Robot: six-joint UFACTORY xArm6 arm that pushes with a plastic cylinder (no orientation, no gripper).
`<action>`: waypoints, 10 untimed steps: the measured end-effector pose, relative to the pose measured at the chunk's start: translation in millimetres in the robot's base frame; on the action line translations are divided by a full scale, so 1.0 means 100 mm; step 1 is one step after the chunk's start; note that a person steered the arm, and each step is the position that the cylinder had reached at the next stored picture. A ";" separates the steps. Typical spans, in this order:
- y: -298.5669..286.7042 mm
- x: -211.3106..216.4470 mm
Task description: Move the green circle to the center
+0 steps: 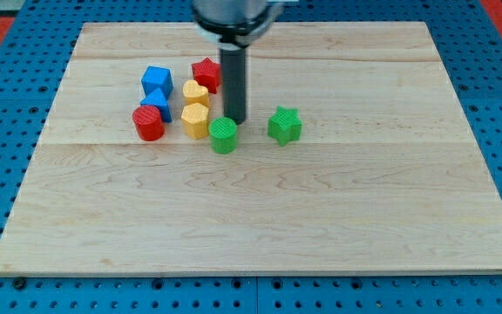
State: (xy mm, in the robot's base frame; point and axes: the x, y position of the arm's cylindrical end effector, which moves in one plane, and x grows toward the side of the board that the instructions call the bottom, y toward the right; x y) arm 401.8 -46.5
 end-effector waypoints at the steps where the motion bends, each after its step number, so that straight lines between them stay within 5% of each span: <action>1: -0.14 0.35; 4: -0.84 0.65; 5: -1.02 1.18; 6: -0.88 1.26; 9: 0.17 0.56; 10: -0.05 0.66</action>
State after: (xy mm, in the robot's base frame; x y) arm 467.8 -51.3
